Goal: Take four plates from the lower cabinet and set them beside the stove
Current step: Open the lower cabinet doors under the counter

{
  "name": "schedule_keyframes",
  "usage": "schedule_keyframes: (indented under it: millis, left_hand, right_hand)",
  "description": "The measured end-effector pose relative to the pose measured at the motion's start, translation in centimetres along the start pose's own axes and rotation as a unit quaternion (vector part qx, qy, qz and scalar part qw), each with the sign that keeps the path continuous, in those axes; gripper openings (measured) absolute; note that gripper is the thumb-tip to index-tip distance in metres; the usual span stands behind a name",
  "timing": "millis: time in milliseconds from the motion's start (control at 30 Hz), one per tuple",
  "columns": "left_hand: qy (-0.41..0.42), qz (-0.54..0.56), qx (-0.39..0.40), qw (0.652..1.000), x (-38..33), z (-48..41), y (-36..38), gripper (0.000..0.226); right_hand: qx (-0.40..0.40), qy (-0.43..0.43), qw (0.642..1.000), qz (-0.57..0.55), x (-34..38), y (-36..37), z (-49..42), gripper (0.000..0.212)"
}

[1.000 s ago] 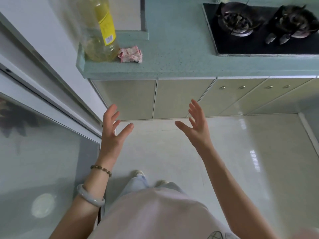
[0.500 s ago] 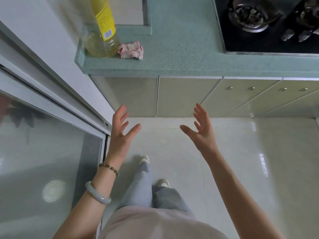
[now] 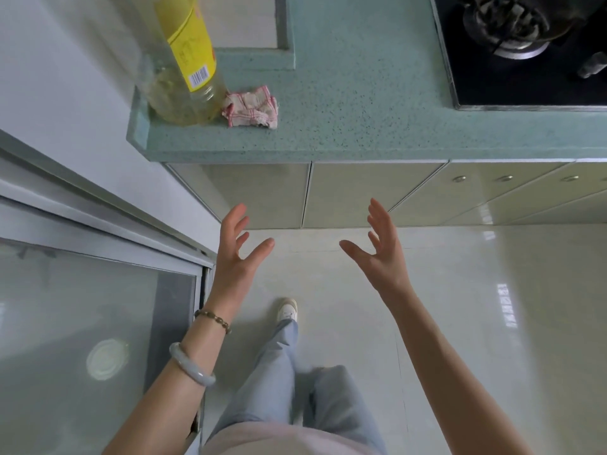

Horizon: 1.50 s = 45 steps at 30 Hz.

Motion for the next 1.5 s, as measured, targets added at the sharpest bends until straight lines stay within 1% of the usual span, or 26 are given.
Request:
schedule_keyframes:
  millis: [133,300,400,467,567,733,800,900,1000,1100,1200,1333,1400,1500]
  left_hand:
    - [-0.007,-0.011,-0.001,1.0,1.1,-0.5,0.5,0.071]
    - [-0.027,-0.026,-0.009,0.999,4.8,0.0,1.6,0.072]
    - [-0.014,-0.03,-0.01,0.999,7.9,-0.5,1.9,0.073]
    - [0.003,-0.027,-0.004,1.0,10.5,-1.3,1.9,0.075]
    - [0.04,-0.029,0.007,0.999,14.6,-3.8,1.8,0.077]
    - [0.134,-0.069,0.047,0.987,21.8,-9.0,1.7,0.076]
    - [0.164,-0.076,0.04,0.983,24.9,-10.9,1.4,0.077]
    - [0.188,-0.062,0.016,0.98,29.8,-12.4,1.0,0.076]
    - [0.203,-0.065,0.015,0.977,34.3,-12.8,1.3,0.075]
    - [0.22,-0.067,0.019,0.973,37.3,-13.2,1.9,0.075]
    - [0.235,-0.058,0.026,0.97,38.1,-13.2,2.8,0.075]
    - [0.273,-0.029,0.044,0.961,34.1,-13.8,4.0,0.076]
    - [0.312,-0.032,0.058,0.948,30.6,-14.5,4.6,0.078]
    - [0.388,-0.085,0.076,0.915,25.7,-15.6,5.7,0.08]
  right_hand:
    - [0.008,0.003,1.0,-0.002,-0.7,0.2,-1.0,0.08]
    - [0.032,0.01,0.999,0.0,-4.5,0.6,-1.1,0.079]
    - [0.028,-0.007,1.0,0.011,-7.3,1.4,-1.8,0.082]
    - [0.017,-0.025,0.999,0.016,-9.4,2.3,-2.7,0.083]
    - [-0.01,-0.074,0.997,0.012,-12.3,4.0,-5.1,0.083]
    - [-0.047,-0.161,0.986,-0.016,-17.9,7.4,-9.6,0.082]
    - [-0.047,-0.191,0.98,-0.027,-20.7,8.9,-11.2,0.082]
    - [-0.043,-0.219,0.974,-0.033,-25.2,11.1,-12.8,0.082]
    - [-0.044,-0.235,0.971,-0.024,-29.5,12.7,-13.7,0.082]
    - [-0.045,-0.252,0.967,-0.014,-32.5,13.4,-14.3,0.083]
    - [-0.051,-0.263,0.963,-0.007,-33.5,13.4,-14.5,0.084]
    - [-0.066,-0.297,0.953,0.0,-30.5,12.0,-15.0,0.084]
    - [-0.078,-0.337,0.938,0.009,-27.7,11.1,-15.5,0.084]
    - [-0.102,-0.408,0.907,0.018,-23.3,9.9,-16.0,0.084]
Point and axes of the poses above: each hand's wrist, its own z-axis away from the middle knuckle, its own y-axis out of the palm, x = y × z, the point moved 3 cm from there along -z, towards the middle knuckle, and after that the axes turned 10 degrees about z, right-handed, at the moved point
